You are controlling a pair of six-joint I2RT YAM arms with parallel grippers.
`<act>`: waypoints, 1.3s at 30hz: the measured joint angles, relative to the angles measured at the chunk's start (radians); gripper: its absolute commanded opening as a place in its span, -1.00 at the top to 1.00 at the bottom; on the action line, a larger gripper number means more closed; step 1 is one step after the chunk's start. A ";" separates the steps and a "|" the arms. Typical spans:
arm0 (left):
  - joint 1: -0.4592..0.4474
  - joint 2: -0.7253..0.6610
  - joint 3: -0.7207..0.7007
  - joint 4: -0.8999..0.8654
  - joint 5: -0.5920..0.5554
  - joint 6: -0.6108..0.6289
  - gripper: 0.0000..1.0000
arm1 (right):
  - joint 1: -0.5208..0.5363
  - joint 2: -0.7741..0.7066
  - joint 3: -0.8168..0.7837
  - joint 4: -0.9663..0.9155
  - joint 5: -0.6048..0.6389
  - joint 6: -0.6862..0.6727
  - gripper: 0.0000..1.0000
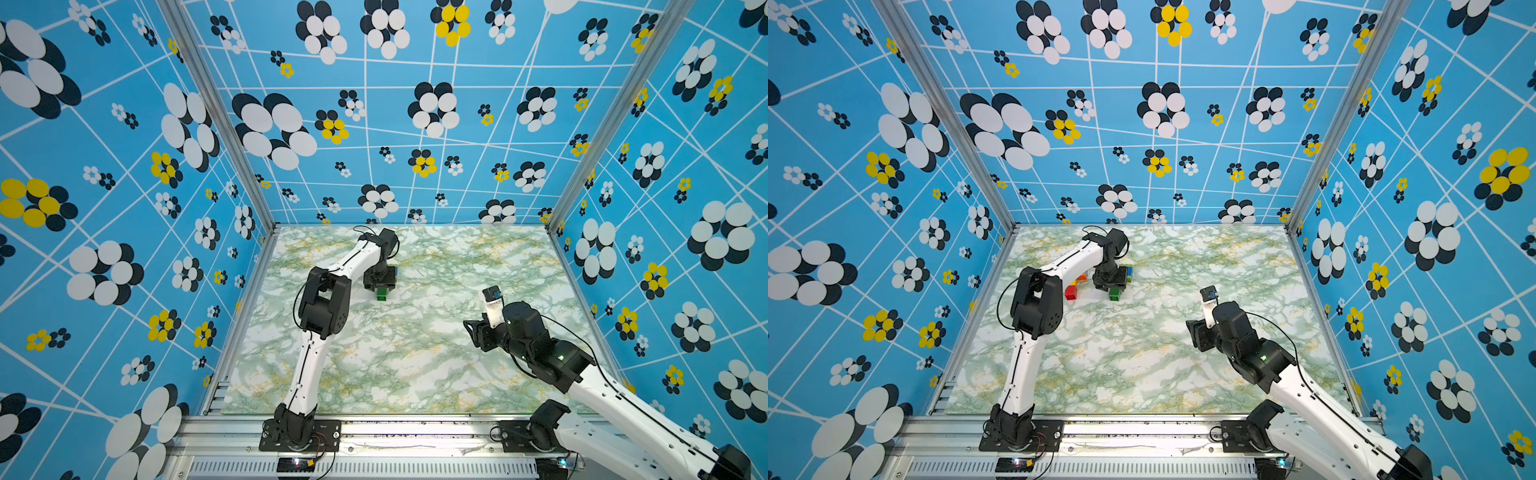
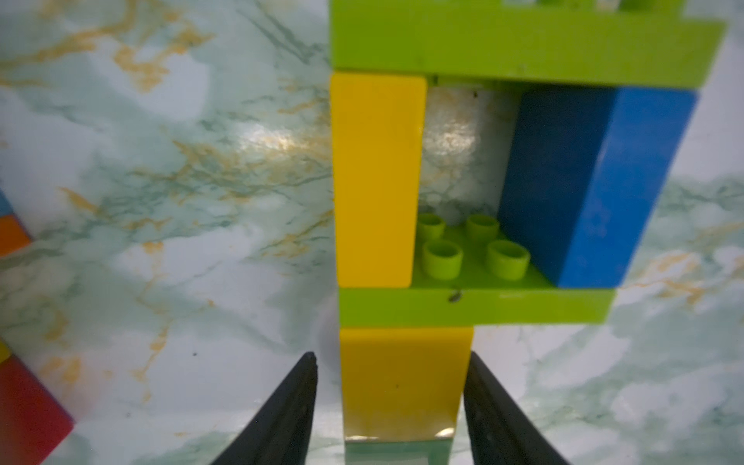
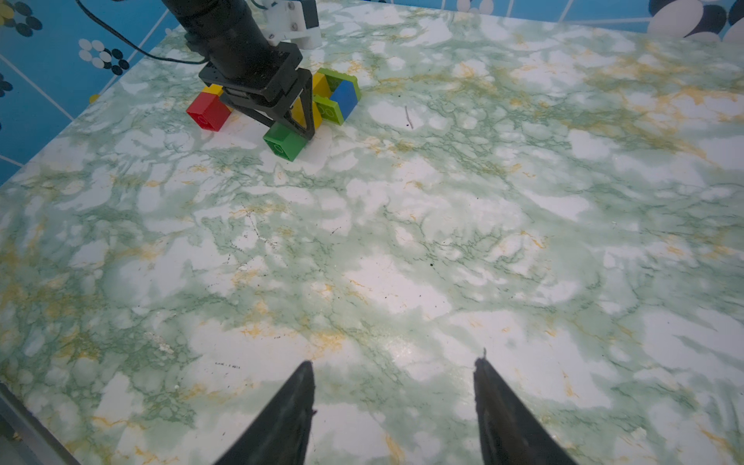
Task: Assemble the letter p with lego
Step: Place the lego brick at the center of the board, then reset both arms
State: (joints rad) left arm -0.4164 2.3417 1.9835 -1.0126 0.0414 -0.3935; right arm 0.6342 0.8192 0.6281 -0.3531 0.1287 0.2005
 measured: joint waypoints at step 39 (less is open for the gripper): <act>0.388 -0.789 -1.654 1.868 -0.188 0.366 -0.98 | -0.412 0.577 -0.270 1.075 0.254 -0.374 -0.91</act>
State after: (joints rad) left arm -0.0288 1.5532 0.3294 0.8558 -0.1471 -0.0273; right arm 0.2226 1.3964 0.3584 0.7219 0.3832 -0.1734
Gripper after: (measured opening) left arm 0.992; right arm 0.951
